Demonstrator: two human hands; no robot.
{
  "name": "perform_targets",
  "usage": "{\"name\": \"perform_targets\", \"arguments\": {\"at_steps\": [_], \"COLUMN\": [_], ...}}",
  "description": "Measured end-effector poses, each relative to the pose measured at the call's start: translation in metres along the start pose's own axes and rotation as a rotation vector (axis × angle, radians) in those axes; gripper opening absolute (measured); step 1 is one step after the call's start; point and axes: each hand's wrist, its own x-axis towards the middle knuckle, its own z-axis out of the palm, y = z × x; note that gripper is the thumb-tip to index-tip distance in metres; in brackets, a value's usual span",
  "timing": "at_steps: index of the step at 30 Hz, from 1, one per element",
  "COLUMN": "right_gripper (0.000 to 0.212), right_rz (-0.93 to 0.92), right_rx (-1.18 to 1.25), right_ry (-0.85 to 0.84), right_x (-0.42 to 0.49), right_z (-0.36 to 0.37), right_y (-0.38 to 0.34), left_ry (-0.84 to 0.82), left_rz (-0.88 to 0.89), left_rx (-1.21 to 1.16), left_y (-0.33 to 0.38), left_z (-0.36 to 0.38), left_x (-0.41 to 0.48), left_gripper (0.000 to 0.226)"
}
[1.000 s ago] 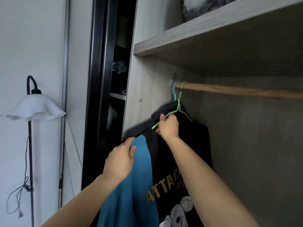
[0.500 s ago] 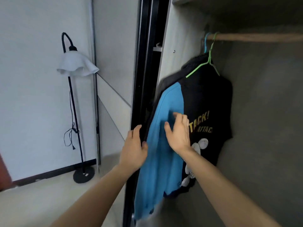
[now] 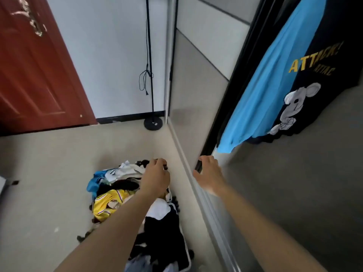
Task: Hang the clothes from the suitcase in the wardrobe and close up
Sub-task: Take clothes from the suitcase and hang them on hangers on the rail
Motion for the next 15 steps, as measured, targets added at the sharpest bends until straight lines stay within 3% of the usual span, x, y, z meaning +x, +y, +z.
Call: {"name": "perform_targets", "arguments": {"at_steps": [7,12,15], "right_gripper": [0.056,0.057,0.055], "right_rz": [-0.024,0.030,0.050], "right_rx": [-0.055,-0.026,-0.079], "right_ry": [-0.366,-0.506,-0.573], "right_x": [-0.039,-0.051,-0.054], "right_z": [0.144,0.265,0.342], "right_y": [0.012,0.052,0.093], "left_ry": [-0.116,-0.280,-0.342], "left_rz": [-0.289,-0.431,-0.419], "left_rx": [0.072,0.028,0.075], "left_y": [-0.139,-0.225,-0.273], "left_z": [0.054,0.153,0.217], "left_x": [-0.073,-0.117,-0.129], "left_gripper": [0.031,0.029,0.025]}}
